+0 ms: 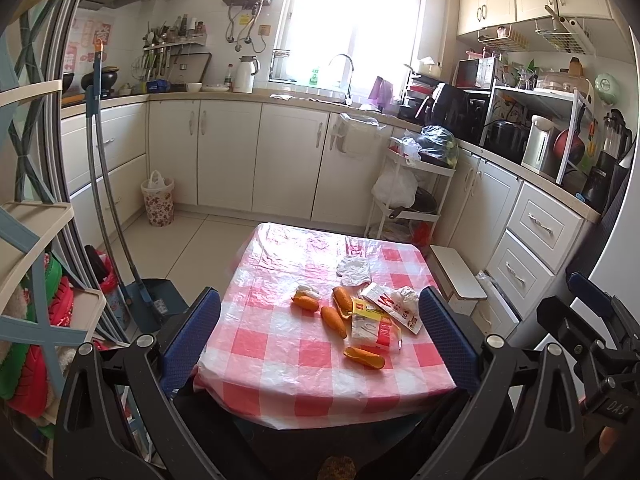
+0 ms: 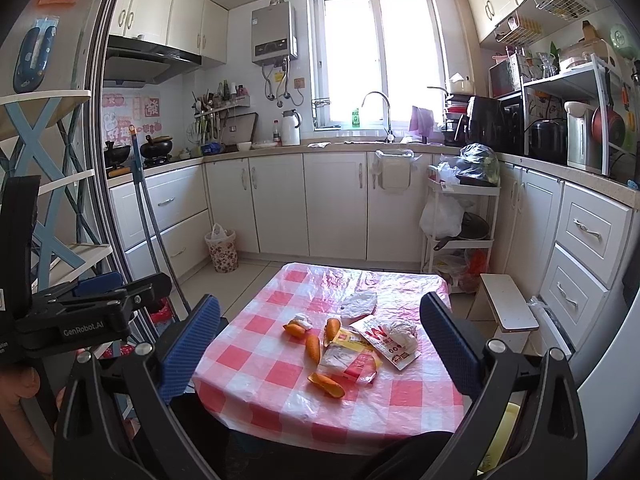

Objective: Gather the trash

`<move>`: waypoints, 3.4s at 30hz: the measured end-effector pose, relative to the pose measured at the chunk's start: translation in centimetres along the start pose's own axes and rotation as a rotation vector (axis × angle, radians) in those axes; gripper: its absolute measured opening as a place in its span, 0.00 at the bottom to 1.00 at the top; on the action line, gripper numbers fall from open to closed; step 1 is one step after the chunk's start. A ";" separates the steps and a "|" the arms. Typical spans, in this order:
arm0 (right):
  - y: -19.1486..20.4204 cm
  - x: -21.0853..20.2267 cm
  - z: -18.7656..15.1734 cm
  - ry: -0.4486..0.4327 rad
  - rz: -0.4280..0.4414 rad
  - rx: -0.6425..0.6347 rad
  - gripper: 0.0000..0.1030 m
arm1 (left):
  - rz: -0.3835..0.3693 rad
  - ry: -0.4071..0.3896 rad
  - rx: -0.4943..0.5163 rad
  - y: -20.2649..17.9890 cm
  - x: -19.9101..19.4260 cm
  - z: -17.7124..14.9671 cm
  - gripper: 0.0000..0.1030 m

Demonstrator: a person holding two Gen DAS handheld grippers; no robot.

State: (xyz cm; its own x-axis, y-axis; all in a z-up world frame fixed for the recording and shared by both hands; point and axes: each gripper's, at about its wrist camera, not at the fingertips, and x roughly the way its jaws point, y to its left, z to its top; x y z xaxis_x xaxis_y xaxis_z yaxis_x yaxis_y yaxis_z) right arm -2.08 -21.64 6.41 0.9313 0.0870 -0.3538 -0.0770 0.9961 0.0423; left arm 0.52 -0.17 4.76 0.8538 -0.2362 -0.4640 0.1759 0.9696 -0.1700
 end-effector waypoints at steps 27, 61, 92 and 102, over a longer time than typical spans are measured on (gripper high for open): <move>-0.2 0.4 -0.3 0.012 0.015 0.010 0.93 | -0.009 0.014 0.013 -0.5 0.2 0.1 0.93; -0.2 0.5 -0.4 0.022 0.054 0.000 0.93 | -0.028 0.007 0.010 0.0 -0.3 0.1 0.93; -0.1 0.6 -0.4 0.023 0.052 -0.002 0.93 | -0.027 0.008 0.005 0.1 -0.1 0.0 0.93; -0.1 0.6 -0.6 0.026 0.052 -0.001 0.93 | -0.030 0.009 0.004 0.0 -0.2 0.0 0.93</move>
State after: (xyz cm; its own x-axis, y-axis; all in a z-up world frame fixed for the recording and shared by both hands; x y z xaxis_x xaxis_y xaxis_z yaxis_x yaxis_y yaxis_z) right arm -1.70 -21.67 5.65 0.9165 0.1392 -0.3750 -0.1256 0.9902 0.0607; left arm 0.38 -0.12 4.86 0.8438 -0.2658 -0.4663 0.2035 0.9623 -0.1804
